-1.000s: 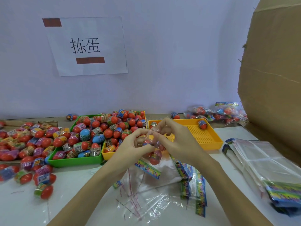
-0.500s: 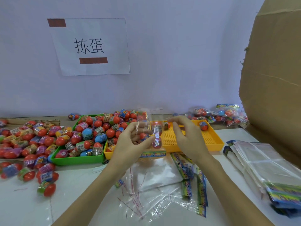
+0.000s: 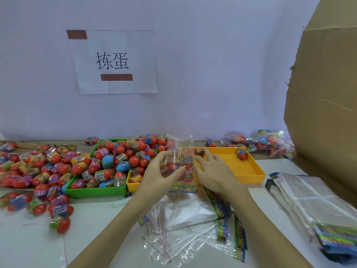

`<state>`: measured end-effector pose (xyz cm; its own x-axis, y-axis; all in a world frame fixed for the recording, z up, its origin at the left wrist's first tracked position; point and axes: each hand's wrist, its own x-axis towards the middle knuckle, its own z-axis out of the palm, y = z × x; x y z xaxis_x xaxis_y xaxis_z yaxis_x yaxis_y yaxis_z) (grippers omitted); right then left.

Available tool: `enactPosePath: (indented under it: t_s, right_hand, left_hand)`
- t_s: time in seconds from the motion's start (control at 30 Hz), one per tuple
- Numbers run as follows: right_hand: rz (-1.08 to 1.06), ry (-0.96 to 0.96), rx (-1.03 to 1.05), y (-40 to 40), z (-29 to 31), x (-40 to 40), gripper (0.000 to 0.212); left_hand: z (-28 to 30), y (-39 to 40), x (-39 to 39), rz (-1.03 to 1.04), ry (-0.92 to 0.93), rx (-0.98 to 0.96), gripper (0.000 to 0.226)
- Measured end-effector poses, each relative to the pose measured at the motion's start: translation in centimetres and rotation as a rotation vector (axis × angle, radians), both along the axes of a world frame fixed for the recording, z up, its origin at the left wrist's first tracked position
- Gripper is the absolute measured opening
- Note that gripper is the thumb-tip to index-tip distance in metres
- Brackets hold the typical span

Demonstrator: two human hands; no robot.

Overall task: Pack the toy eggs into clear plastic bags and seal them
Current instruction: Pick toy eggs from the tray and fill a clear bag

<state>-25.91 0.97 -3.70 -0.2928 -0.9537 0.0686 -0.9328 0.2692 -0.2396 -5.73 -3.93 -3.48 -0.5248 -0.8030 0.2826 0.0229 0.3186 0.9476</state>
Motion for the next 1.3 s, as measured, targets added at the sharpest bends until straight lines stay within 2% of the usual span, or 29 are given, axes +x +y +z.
enactPosePath:
  t_s: [0.13, 0.37, 0.5, 0.6, 0.67, 0.8, 0.9, 1.03, 1.13, 1.2, 1.3]
  right_hand:
    - [-0.049, 0.043, -0.176, 0.3, -0.3, 0.0, 0.049]
    - [-0.039, 0.036, -0.101, -0.1, -0.7, 0.0, 0.053]
    - [-0.057, 0.05, -0.25, -0.1, -1.0, -0.3, 0.047]
    - [-0.068, -0.019, -0.369, 0.0, -0.9, -0.2, 0.039]
    - [-0.046, -0.013, -0.313, 0.0, -0.7, -0.2, 0.041]
    - [0.062, 0.037, -0.061, 0.0, -0.6, 0.1, 0.05]
    - [0.0, 0.046, -0.152, 0.0, -0.7, 0.0, 0.042]
    - [0.001, -0.188, -0.419, 0.1, -0.7, -0.5, 0.02]
    - [-0.001, -0.363, -0.658, 0.5, 0.1, -0.6, 0.025]
    - [-0.019, -0.588, -0.792, 1.1, 1.1, -0.5, 0.031]
    - [-0.003, -0.927, -0.887, 2.2, 2.7, 0.3, 0.031]
  left_hand:
    - [-0.1, -0.1, 0.1, -0.02, 0.028, 0.017, 0.039]
    - [-0.3, -0.3, 0.2, -0.035, 0.022, 0.002, 0.036]
    - [-0.3, -0.3, 0.0, -0.033, 0.026, -0.01, 0.039]
    - [-0.3, -0.3, 0.0, -0.033, 0.024, -0.012, 0.038]
    - [-0.3, -0.3, 0.0, -0.032, 0.014, -0.018, 0.039]
    - [-0.5, -0.4, 0.0, -0.043, 0.018, -0.005, 0.038]
    - [-0.5, -0.4, 0.0, -0.037, -0.002, -0.008, 0.039]
    - [-0.5, -0.4, 0.0, -0.057, -0.018, -0.012, 0.039]
    - [-0.3, -0.5, 0.1, -0.073, -0.023, -0.009, 0.039]
    - [-0.2, -0.6, 0.3, -0.088, -0.024, -0.005, 0.04]
    - [0.1, -0.5, 0.5, -0.109, -0.048, -0.032, 0.045]
